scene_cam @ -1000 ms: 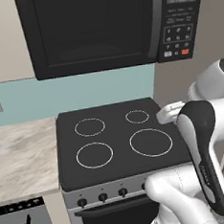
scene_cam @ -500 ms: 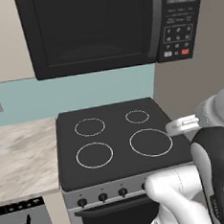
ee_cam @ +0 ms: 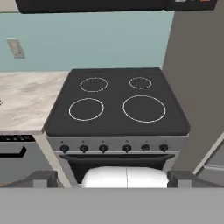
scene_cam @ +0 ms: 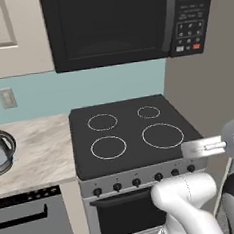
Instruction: Navigate to the stand mixer.
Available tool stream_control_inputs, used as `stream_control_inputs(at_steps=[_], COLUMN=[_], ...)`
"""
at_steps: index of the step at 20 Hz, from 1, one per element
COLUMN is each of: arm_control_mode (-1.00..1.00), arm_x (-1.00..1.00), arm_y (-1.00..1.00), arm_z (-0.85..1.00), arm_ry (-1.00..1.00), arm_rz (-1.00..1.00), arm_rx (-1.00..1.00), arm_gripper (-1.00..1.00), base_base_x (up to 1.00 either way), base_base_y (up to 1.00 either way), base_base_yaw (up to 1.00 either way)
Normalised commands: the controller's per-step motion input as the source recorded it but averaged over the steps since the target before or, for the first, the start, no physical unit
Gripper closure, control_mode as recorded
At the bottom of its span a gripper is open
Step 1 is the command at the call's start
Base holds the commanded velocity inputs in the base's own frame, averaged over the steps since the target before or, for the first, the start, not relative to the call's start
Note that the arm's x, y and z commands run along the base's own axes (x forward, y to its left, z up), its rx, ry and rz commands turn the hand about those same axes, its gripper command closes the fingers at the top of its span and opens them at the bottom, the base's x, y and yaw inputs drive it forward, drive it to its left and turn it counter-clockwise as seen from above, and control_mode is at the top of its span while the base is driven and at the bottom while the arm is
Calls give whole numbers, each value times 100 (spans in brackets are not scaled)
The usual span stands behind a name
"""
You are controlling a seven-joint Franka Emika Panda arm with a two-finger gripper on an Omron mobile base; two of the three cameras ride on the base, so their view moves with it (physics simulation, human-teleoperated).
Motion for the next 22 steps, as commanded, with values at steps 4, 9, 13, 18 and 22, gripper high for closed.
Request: stream_control_inputs(at_steps=[4, 9, 13, 18, 22], arm_control_mode=[100, 100, 100, 100, 100], arm_x=[0, 0, 0, 0, 0], arm_y=[0, 0, 0, 0, 0], arm_z=[0, 0, 0, 0, 0], arm_ry=[0, 0, 0, 0, 0], arm_rz=[0, 0, 0, 0, 0], arm_rx=[0, 0, 0, 0, 0], arm_gripper=[-100, -100, -100, -100, -100], base_base_x=[-79, -14, 0, 0, 0], base_base_y=[100, 89, 21, 14, 13], base_base_yaw=[19, 59, 89, 95, 97])
